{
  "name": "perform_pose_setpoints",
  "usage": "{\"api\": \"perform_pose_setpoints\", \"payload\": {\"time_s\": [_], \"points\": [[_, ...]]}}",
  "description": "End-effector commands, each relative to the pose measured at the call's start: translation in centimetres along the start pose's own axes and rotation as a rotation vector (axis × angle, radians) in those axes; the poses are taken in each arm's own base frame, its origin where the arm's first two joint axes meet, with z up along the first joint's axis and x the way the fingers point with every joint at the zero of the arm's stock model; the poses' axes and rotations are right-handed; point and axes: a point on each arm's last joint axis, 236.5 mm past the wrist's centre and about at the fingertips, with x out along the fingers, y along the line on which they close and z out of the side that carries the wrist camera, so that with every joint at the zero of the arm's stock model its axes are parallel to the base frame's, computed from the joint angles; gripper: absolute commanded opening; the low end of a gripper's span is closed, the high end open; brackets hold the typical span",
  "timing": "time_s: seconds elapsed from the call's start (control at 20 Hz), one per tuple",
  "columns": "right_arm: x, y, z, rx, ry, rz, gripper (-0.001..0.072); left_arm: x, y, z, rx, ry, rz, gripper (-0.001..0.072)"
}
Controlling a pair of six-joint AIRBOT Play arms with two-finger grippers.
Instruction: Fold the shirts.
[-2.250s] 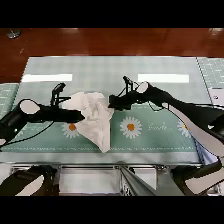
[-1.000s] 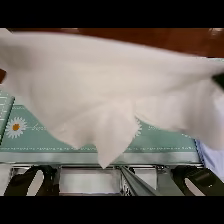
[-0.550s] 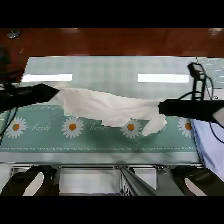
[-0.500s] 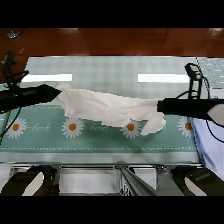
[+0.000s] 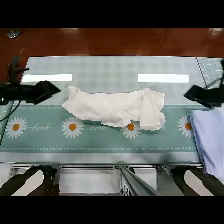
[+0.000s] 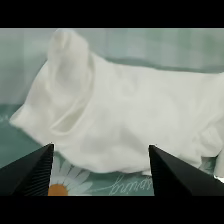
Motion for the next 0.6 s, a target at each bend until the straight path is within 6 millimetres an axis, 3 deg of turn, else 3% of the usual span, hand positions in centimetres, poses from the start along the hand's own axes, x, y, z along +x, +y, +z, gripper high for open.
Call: {"api": "perform_pose_setpoints", "payload": {"time_s": [0.0, 0.1, 0.25, 0.55], "points": [[-0.2, -3.7, -5.4, 0.178, 0.017, 0.049, 0.0618, 2.1, 2.2, -7.8, -0.167, 0.184, -0.053, 0.07], [1.8, -0.8, -9.7, 0.238, 0.04, 0.19, 0.0617, 5.3, 0.9, -10.9, -0.236, 0.186, -0.146, 0.07], [4.0, 1.7, -14.0, 0.298, 0.1, 0.287, 0.0618, 8.7, -0.9, -12.3, -0.25, 0.148, -0.186, 0.07], [4.7, 3.6, -15.6, 0.249, 0.139, 0.308, 0.0617, 14.3, -7.7, -15.0, -0.153, 0.18, -0.223, 0.0699]]}}
